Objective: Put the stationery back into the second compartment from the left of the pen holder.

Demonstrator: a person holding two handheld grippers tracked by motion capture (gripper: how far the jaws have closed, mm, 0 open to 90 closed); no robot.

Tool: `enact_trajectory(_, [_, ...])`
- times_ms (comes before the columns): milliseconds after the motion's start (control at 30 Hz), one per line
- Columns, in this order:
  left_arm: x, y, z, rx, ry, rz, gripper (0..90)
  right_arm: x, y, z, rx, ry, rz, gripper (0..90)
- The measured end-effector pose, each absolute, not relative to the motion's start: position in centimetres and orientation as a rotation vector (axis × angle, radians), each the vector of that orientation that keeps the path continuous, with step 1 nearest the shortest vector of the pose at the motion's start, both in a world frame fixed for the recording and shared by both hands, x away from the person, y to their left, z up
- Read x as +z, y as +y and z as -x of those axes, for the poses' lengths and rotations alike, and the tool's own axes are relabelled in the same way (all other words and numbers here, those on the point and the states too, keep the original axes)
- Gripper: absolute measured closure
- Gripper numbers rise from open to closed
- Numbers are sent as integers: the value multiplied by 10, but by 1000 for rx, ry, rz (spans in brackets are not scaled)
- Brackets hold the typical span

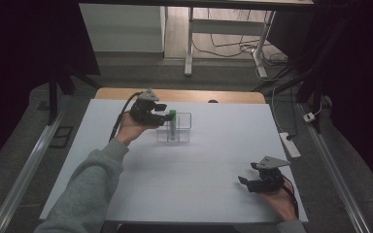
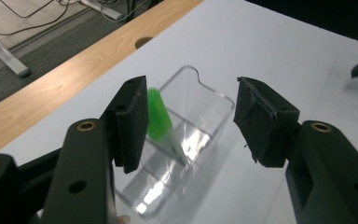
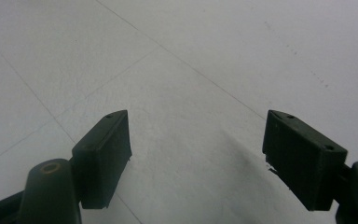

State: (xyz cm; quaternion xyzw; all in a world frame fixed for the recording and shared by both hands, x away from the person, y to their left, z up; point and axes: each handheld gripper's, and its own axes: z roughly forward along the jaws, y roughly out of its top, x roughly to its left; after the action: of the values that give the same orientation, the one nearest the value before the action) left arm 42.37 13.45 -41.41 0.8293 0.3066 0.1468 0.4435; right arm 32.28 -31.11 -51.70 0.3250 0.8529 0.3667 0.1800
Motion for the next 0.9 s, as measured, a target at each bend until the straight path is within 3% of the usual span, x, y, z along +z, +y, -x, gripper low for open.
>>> enact_trajectory(900, [-467, 218, -317, 312, 873, -2019, 440, -515, -312, -322, 1033, 2402, -921, 230])
